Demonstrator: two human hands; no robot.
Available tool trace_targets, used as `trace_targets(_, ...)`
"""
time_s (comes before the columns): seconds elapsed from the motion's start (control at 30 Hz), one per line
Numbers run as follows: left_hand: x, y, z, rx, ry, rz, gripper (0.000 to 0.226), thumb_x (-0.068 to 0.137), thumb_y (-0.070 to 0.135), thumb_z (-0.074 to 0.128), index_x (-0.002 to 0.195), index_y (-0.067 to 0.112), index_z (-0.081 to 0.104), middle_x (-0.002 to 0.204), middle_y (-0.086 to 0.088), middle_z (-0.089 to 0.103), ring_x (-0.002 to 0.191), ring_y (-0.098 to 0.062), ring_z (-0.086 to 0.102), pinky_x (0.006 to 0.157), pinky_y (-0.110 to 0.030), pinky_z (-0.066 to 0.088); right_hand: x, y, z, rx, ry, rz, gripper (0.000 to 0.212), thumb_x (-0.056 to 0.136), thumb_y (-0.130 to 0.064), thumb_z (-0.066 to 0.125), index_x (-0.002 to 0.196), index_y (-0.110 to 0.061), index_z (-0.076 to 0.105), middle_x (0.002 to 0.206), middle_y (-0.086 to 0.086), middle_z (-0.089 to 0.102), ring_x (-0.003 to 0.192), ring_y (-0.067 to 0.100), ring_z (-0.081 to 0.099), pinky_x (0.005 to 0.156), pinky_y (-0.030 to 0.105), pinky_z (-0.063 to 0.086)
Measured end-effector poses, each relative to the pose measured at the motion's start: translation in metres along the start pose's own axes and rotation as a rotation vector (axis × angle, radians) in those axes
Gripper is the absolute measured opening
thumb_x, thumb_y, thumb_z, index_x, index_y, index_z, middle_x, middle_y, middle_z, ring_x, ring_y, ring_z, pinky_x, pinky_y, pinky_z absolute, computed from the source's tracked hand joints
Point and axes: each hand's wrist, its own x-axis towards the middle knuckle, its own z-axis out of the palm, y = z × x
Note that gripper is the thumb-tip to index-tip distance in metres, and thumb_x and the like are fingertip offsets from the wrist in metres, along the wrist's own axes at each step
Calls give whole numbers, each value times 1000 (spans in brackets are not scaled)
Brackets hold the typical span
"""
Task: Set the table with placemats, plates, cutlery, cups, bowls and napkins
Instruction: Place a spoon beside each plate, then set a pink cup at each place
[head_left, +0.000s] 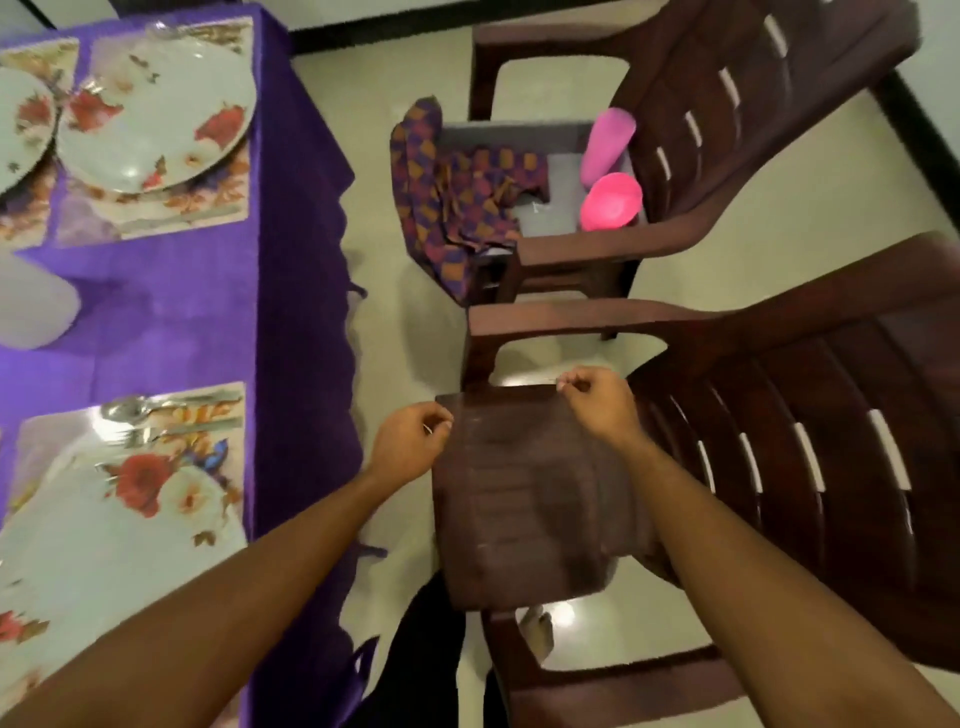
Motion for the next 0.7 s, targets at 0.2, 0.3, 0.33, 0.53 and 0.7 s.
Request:
trace_targets(0.2,165,11,-5,-52,90,1,13,89,16,66,99,19,74,81,4,67,73,-15,61,73,-29,50,128,-37,-22,-102,207,-187,32,91,-35,64,115,-17,74,112,9,67,103,29,64,92,39,52)
trace_targets(0.3,253,13,-11,-27,72,60,16,89,14,64,103,16,72,97,-5,69,87,-21,64,78,-27,46,191,-49,-20,-243,289,-242,37,89,-40,64,116,-17,73,112,9,64,107,34,56,91,42,48)
trace_targets(0.33,279,14,-13,-17,68,88,18,89,13,63,104,15,72,101,-7,68,91,-22,65,81,-29,49,210,-53,-19,-286,326,-242,35,90,-42,65,114,-18,73,111,8,63,105,34,55,87,42,48)
trace_targets(0.53,396,19,-8,105,103,305,21,88,18,62,105,14,73,103,-7,70,95,-26,63,85,-38,52,304,-58,-27,-348,347,-144,28,89,-40,61,98,-19,77,99,7,75,97,36,65,82,45,50)
trace_targets(0.7,475,26,16,241,53,410,34,86,28,64,119,19,69,118,-5,66,115,-28,56,91,-44,51,377,-51,-49,-259,222,-133,18,89,-29,65,90,-15,77,85,8,76,82,31,68,73,37,53)
